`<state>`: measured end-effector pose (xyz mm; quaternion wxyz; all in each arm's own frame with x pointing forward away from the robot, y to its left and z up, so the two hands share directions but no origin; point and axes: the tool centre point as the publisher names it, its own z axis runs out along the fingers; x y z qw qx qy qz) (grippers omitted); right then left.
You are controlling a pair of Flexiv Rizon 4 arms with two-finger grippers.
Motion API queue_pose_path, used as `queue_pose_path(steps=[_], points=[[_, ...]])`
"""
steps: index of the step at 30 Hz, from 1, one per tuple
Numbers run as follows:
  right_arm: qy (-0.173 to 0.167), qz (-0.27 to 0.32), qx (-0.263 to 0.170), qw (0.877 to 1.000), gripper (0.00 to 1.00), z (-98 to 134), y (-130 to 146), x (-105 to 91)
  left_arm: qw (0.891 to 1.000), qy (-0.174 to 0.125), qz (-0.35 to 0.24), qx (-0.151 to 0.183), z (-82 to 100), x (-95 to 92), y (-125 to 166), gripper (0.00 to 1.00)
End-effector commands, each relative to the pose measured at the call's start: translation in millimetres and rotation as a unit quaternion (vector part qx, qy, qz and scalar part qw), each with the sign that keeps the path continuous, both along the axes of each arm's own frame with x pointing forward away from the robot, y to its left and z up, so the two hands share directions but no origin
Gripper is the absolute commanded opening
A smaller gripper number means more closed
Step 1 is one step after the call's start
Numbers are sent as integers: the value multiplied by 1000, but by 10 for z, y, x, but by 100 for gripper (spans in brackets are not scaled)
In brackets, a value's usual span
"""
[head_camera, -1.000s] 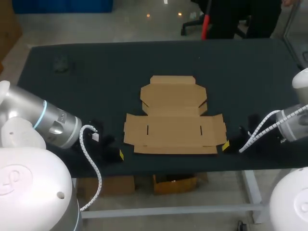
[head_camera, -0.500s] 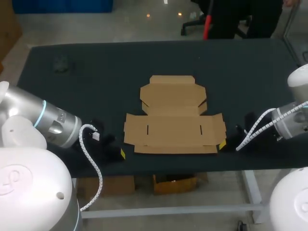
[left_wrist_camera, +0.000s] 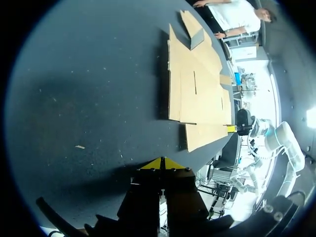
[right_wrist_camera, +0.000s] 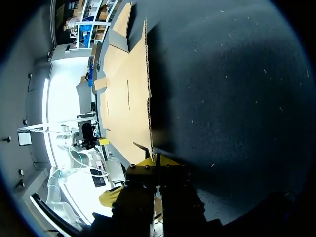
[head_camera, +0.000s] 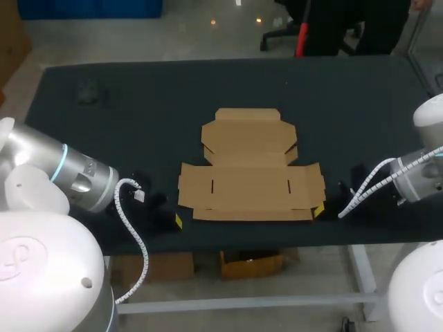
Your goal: Assemble the packaging by folding the flat box into shape, placing the metal phone stand inside, and closing the box properly
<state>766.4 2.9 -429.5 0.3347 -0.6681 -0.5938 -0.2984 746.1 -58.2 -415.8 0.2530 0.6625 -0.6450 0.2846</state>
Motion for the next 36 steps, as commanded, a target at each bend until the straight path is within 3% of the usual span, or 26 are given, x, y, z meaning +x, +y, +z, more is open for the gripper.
queue_pose_path(steps=[1,26,36], points=[[2,1,2,1000,0,-14,10,-17,1000,0,-1,-5,-37,-4,0,0],[8,-1,7,1000,0,31,105,-40,1000,0,-10,-14,-56,-23,-53,0],[8,-2,7,1000,0,40,104,-37,1000,5,-9,-23,-23,60,-115,0]])
